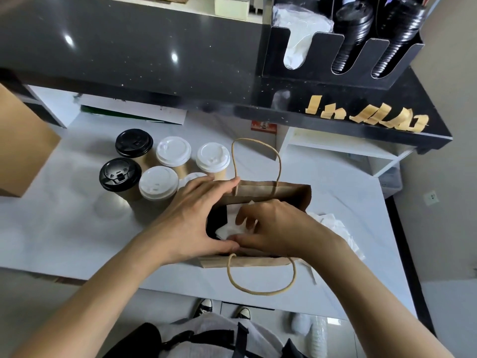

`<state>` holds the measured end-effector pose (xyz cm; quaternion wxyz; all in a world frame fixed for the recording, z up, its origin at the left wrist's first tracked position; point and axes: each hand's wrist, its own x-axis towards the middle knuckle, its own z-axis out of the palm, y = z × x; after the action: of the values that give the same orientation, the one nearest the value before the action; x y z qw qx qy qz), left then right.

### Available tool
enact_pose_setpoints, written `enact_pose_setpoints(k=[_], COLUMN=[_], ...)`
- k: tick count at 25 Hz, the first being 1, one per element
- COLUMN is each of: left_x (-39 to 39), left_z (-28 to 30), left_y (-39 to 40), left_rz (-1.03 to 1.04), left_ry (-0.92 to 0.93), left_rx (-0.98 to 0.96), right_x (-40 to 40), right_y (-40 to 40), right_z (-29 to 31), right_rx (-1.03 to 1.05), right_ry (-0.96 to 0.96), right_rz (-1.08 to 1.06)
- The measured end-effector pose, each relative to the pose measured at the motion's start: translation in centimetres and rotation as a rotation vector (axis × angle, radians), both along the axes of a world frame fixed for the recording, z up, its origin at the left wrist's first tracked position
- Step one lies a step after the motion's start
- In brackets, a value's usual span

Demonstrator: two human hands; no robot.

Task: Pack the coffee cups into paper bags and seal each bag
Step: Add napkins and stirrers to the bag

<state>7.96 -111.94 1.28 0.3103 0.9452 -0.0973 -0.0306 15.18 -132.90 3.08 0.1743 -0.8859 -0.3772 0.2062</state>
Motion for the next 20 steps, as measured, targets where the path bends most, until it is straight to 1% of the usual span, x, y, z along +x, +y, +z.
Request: enact_pose_setpoints(k=[2, 6, 9, 11, 12, 13, 14, 15, 18, 20], left_x=[-0.1, -0.9, -1.9, -2.6, -2.9, -3.2, -3.6, -3.8, -4.0, -3.7], left_z=[0.1, 0.2, 0.3, 0.3, 0.1, -0.3, -0.6, -0.9, -1.7, -2.1], left_y=[0.0, 0.2, 0.8, 1.4, 1.6, 1.8, 2.0, 2.2, 2.4, 2.5], left_rz=[0.007, 0.071, 0.138, 0.157, 0.159, 0.160, 0.162, 0.164, 0.151, 0.142], left_ry=[-0.061, -0.157, -0.190, -0.205, -0.203, -0.185, -0.154, -0.117, -0.050, -0.050], left_rx=[-0.013, -0.108, -0.194, -0.249, -0.269, -0.283, -0.289, -0.281, -0.195, -0.174], right_x=[-0.1, -0.3, -0.7, -0.8, -1.0, -1.3, -1.6, -2.0, -3.2, -3.3], right_y=[-1.0, -4.4, -6.9, -8.3, -8.8, -9.3, -9.6, -9.9, -10.4, -10.5], right_z=[0.7, 1.5, 1.1, 0.2, -0.3, -0.8, -1.4, -2.1, -4.0, -4.7], right_rx=[0.172, 0.456, 0.602, 0.655, 0.659, 0.648, 0.629, 0.611, 0.577, 0.542], right_ry=[-0.012, -0.151, -0.268, -0.325, -0.310, -0.254, -0.174, -0.093, 0.104, 0.146], right_rz=[-0.069, -0.260, -0.452, -0.602, -0.688, -0.765, -0.810, -0.812, -0.684, -0.615])
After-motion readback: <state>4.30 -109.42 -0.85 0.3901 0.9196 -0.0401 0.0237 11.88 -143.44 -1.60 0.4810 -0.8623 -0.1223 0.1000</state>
